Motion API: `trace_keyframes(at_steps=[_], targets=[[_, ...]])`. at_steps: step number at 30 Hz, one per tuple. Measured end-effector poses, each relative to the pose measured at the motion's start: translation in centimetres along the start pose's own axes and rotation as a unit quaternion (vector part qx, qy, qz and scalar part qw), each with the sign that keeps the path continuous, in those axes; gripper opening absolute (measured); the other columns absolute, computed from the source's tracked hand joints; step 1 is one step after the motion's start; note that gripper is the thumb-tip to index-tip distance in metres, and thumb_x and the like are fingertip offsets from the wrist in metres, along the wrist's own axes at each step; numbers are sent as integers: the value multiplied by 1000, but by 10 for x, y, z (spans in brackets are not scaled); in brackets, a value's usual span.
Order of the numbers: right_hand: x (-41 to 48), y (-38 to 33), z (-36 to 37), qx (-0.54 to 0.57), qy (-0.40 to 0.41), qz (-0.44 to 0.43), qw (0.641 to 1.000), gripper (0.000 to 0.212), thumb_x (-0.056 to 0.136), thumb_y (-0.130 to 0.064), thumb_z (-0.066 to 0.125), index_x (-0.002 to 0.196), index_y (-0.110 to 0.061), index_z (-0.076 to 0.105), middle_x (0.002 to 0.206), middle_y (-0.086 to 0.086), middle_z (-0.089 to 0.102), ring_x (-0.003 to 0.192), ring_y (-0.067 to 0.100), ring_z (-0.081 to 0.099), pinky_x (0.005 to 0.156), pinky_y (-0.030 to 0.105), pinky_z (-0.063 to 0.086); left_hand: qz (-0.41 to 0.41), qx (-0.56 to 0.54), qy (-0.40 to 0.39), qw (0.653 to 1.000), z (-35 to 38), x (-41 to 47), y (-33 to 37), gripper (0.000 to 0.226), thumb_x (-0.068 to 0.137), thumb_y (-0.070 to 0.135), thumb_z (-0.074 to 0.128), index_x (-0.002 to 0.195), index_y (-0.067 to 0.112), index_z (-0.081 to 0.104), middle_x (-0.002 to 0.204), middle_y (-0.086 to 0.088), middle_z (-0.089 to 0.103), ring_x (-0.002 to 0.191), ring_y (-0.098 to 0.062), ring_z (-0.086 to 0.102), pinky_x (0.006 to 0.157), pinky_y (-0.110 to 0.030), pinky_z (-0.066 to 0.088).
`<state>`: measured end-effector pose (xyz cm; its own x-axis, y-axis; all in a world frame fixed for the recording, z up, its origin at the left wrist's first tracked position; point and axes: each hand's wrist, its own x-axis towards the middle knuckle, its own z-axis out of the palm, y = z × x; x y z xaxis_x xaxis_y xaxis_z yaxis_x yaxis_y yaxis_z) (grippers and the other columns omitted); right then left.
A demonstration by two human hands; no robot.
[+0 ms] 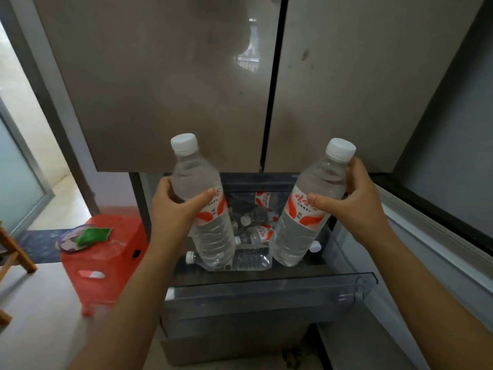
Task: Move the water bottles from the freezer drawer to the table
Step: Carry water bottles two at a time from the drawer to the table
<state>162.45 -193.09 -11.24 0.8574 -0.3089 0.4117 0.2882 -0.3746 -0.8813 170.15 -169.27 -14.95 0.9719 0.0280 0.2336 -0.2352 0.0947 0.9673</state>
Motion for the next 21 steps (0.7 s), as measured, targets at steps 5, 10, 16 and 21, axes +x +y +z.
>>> trace_keyframes(at_steps=[5, 10, 16, 21], targets=[[2, -5, -4, 100, -89, -2, 991, 57, 70, -2, 72, 108, -34, 45, 109, -5, 60, 100, 14, 62, 81, 33, 55, 4, 0, 89, 996, -6, -37, 27, 31, 79, 20, 64, 107, 20, 52, 97, 2, 62, 88, -14, 63, 71, -27, 50], [-9, -4, 3, 140, -211, 0, 967, 54, 69, -5, 76, 101, -38, 46, 105, -9, 60, 95, 12, 63, 72, 26, 57, -26, 73, 177, 981, -17, -86, 30, 59, 69, 32, 75, 120, 17, 50, 114, -7, 61, 98, -27, 62, 87, -45, 51], [-54, 2, 30, 131, -370, -9, 920, 64, 69, -4, 75, 107, -42, 40, 108, -19, 52, 97, 4, 56, 74, 17, 51, -64, 80, 318, 942, -36, -176, 20, 50, 66, 9, 77, 110, 15, 54, 105, -10, 64, 91, -27, 63, 80, -39, 51], [-91, 4, 66, 128, -459, -3, 879, 69, 69, -13, 78, 114, -45, 37, 112, -22, 50, 102, 4, 54, 85, 26, 50, -104, 115, 422, 893, -67, -253, 15, 40, 72, 7, 73, 105, 15, 52, 101, -10, 62, 88, -27, 62, 76, -38, 50]])
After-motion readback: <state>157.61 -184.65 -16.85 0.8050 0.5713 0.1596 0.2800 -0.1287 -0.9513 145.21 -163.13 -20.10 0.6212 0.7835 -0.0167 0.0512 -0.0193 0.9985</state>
